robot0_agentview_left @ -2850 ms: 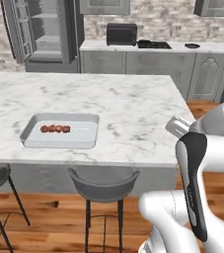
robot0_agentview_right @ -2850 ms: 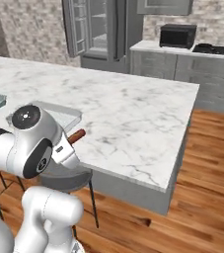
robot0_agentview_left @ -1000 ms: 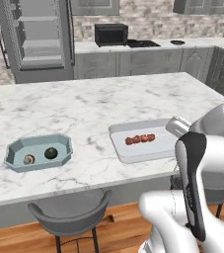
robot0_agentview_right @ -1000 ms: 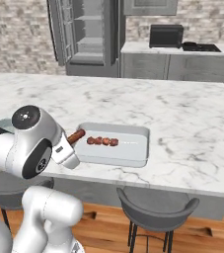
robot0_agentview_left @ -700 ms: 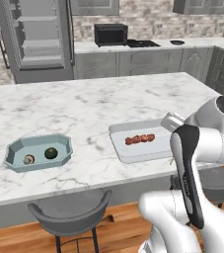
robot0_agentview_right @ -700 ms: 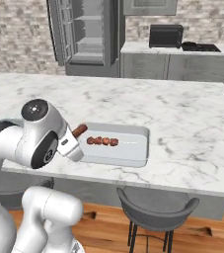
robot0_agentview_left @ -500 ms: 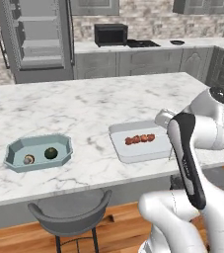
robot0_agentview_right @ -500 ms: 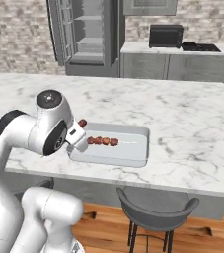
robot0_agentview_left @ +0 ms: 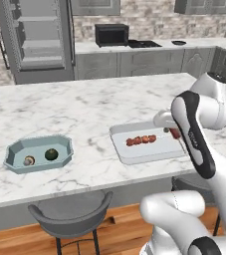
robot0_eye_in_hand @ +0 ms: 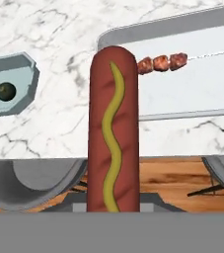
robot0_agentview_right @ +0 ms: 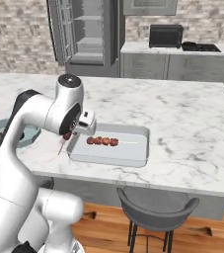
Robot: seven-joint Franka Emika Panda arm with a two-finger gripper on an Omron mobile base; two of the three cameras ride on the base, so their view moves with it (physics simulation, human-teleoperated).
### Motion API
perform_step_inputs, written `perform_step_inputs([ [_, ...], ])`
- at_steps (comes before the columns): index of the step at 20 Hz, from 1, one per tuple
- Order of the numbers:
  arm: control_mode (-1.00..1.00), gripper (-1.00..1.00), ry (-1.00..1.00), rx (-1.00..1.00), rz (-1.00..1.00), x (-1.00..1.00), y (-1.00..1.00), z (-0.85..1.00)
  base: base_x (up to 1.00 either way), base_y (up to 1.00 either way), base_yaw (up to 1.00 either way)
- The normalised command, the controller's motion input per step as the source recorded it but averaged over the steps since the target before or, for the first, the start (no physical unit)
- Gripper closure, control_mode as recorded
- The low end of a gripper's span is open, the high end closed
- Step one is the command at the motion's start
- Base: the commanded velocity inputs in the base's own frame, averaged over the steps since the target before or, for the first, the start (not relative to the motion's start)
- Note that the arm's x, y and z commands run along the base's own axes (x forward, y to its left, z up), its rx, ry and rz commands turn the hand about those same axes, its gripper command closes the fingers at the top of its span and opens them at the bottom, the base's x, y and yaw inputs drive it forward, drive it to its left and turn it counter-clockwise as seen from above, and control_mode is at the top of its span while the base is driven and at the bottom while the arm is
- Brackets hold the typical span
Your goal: Place the cold items (mushroom and squash) from the fridge in one tupperware on the dining counter. Place the warm items (kebab skewer and hot dog) in the stove area in another tupperware.
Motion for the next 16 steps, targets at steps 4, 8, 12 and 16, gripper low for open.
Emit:
perform_step_inputs([
  [4, -1.00, 1.00, -0.04, -0.13, 0.51, 0.00, 0.00, -0.01, 0.00, 0.00, 0.00],
  [8, -1.00, 1.00, -0.02, -0.12, 0.52, 0.00, 0.00, 0.00, 0.00, 0.00, 0.00],
  [12, -1.00, 1.00, -0.05, -0.14, 0.48, -0.01, 0.00, -0.06, 0.00, 0.00, 0.00],
  [16, -1.00, 1.00, -0.12, -0.15, 0.41, -0.04, 0.00, -0.16, 0.00, 0.00, 0.00],
])
